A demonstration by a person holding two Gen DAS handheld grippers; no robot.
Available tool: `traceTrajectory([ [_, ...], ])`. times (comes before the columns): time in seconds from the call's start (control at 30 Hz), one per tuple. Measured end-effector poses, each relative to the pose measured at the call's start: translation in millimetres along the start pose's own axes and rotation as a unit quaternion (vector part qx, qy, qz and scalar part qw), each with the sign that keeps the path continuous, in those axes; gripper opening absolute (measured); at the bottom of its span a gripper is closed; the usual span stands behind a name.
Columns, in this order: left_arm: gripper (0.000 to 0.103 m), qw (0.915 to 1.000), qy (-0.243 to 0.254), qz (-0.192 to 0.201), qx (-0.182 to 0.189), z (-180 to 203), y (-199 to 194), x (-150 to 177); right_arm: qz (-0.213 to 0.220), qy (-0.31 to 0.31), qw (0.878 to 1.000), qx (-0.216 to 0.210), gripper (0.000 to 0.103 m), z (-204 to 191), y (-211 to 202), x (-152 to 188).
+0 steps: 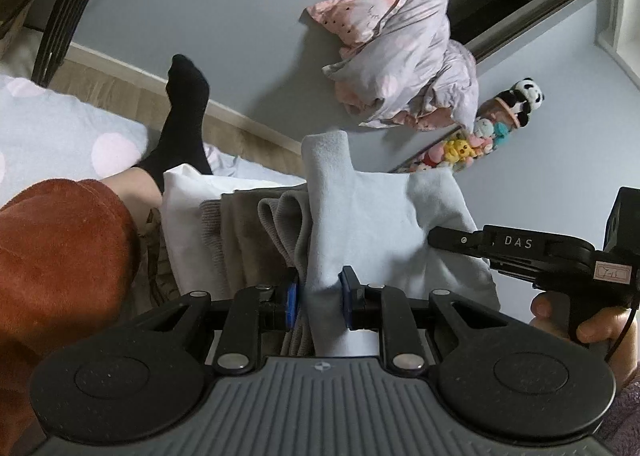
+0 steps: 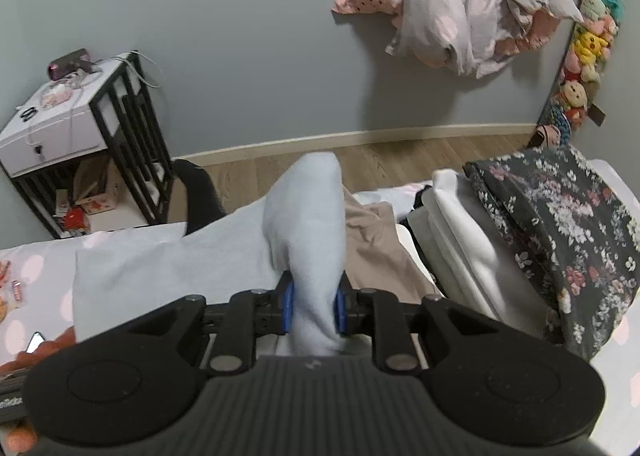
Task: Fold clothes
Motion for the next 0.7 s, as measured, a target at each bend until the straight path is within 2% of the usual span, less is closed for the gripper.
traceTrajectory([
  [0.03,0.024,1.0000,-0.004,-0.001,0.000,-1.8,0.0,2.2,-0.002,0.006,1.000,0.002,0.032,1.5,4.5,0.9],
  [0.13,0.024,1.0000,-0.010,-0.002,0.001,-4.8,0.1,2.7,0.016,0.038,0.999,0.021,0.040,8.8,2.8,1.5],
  [0.23,0.024,0.9999,-0.011,-0.004,0.002,-3.9,0.0,3.7,0.035,0.072,0.996,0.029,0.039,16.4,-8.9,3.3],
  [0.37,0.024,0.9997,-0.022,-0.006,0.000,-3.7,-0.9,4.0,0.064,0.087,0.994,0.032,0.041,23.4,-39.8,26.5],
  [0.4,0.024,0.9997,-0.021,-0.007,0.000,-3.7,-0.9,4.0,0.065,0.090,0.993,0.033,0.048,26.2,-45.8,34.7],
  [0.43,0.024,0.9998,-0.021,-0.007,-0.001,-3.9,-0.8,3.9,0.062,0.096,0.993,0.035,0.060,31.3,-49.6,45.0],
  [0.47,0.024,0.9998,-0.020,-0.007,-0.001,-4.0,-0.7,3.9,0.055,0.112,0.991,0.038,0.063,38.5,-51.0,56.6],
  [0.57,0.024,0.9998,-0.019,-0.007,-0.002,-4.5,-0.3,4.0,0.032,0.180,0.982,0.038,0.063,61.6,-48.9,89.1],
  [0.7,0.024,0.9998,-0.018,-0.007,-0.003,-4.4,-0.7,3.7,0.020,0.279,0.960,0.000,0.067,83.5,-31.5,117.3],
])
Point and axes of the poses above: each gripper's, at about its wrist camera, not at the fingertips, and y roughly the way its jaws point, z to its right, x to its underside, the point moved 1 cm from there along y, roughly the way its jaws point, and after that the axes turned 14 degrees about x, right-handed, at the moved point
